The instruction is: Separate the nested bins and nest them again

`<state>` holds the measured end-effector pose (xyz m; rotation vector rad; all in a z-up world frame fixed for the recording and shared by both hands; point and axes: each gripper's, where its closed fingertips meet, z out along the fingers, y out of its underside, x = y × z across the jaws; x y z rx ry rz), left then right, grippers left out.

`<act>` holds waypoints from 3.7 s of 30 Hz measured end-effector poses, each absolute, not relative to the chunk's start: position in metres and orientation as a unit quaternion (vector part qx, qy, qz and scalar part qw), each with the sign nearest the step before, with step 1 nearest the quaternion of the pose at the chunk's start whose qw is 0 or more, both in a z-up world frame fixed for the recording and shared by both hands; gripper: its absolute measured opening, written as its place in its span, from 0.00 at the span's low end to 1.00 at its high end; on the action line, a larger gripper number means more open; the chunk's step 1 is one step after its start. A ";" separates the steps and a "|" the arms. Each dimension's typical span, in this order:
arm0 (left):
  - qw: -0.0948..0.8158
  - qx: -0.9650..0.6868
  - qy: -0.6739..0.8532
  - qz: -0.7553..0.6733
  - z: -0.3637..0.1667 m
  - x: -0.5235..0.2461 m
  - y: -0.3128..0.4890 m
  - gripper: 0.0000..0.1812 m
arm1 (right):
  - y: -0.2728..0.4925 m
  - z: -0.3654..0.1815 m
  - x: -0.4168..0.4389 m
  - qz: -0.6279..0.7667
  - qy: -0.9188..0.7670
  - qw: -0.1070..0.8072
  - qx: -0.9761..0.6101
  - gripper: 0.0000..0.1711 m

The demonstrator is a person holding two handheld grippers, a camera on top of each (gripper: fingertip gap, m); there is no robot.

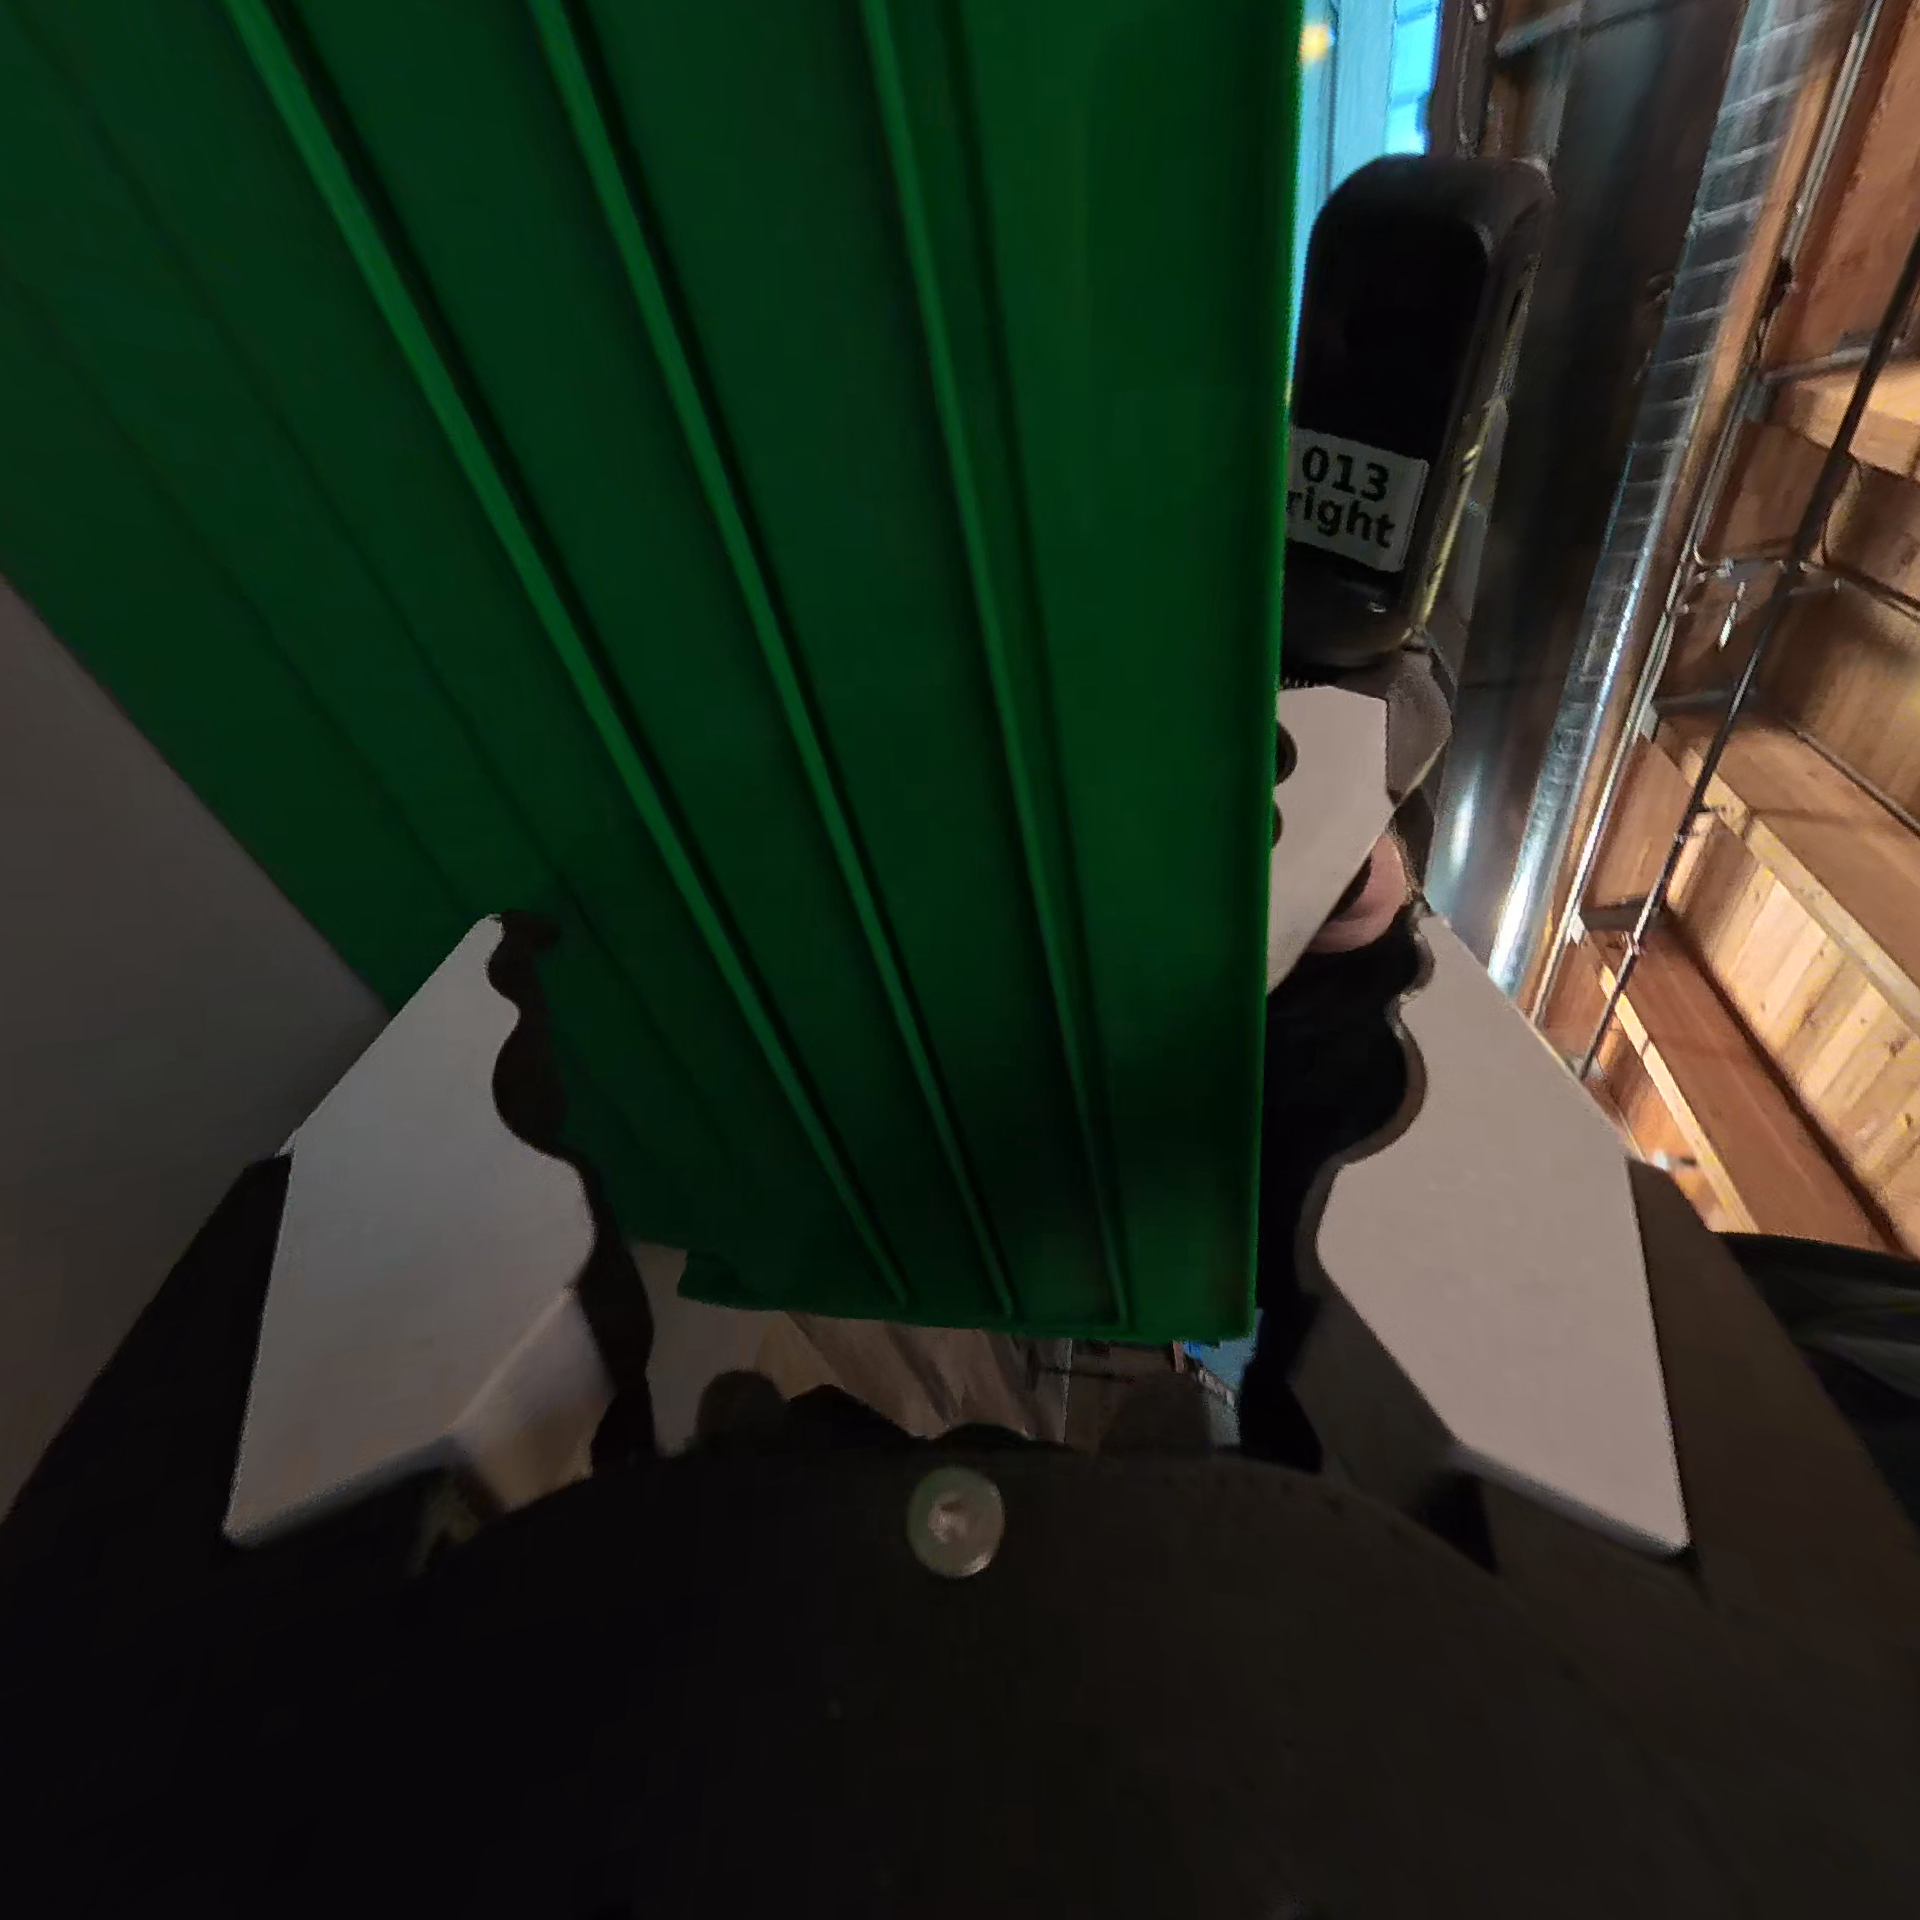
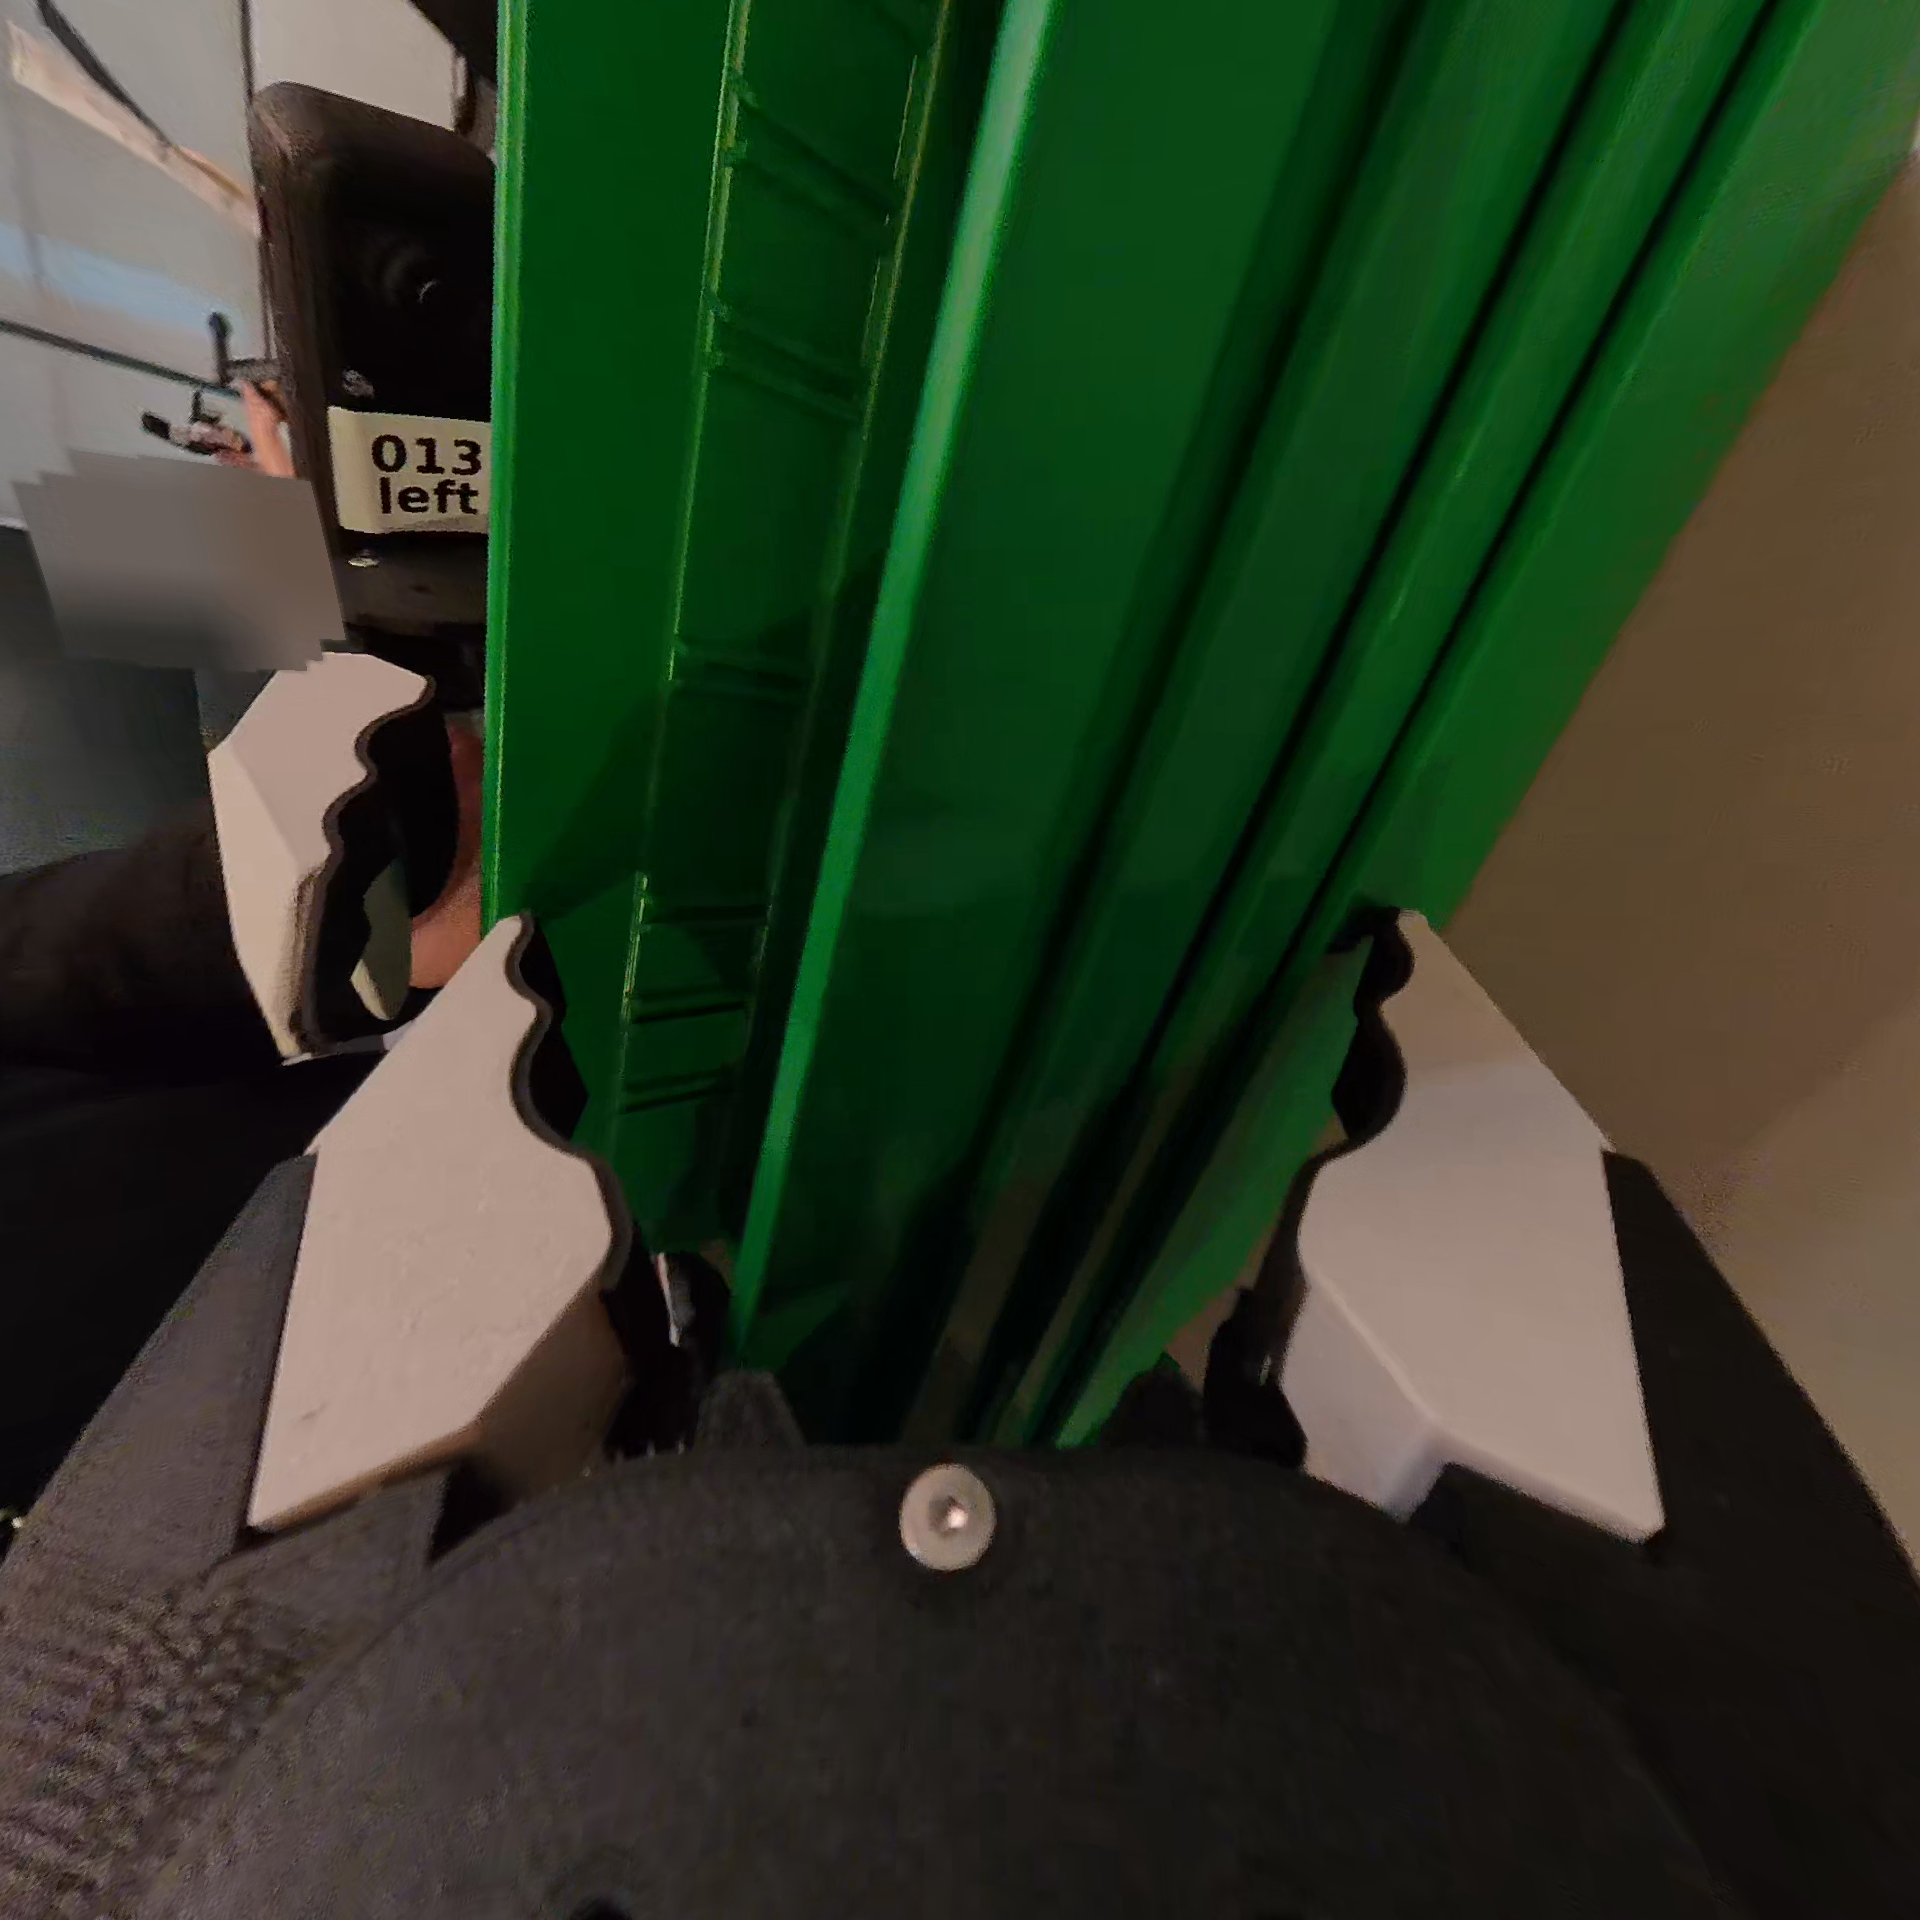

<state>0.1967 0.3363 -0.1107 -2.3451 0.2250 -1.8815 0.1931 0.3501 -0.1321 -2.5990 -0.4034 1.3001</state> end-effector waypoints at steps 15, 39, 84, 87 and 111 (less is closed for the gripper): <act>0.158 -0.833 -0.080 -0.524 -0.126 -0.053 0.334 0.77 | 0.308 -0.119 -0.046 0.545 -0.246 0.039 -0.801 0.91; 0.256 -0.867 -0.122 -0.411 -0.121 -0.311 0.346 0.61 | 0.297 -0.113 -0.261 0.635 -0.253 0.018 -0.729 0.86; 0.318 -0.947 0.004 -0.046 -0.005 -0.282 0.350 0.52 | 0.297 -0.097 -0.201 0.600 -0.300 0.083 -0.737 0.72; 0.344 -0.937 0.026 -0.055 0.028 -0.262 0.354 0.52 | 0.302 -0.087 -0.183 0.607 -0.291 0.097 -0.733 0.71; 0.290 -0.945 0.022 -0.149 -0.156 -0.092 0.358 0.57 | 0.318 -0.130 0.002 0.572 -0.196 0.142 -0.784 0.71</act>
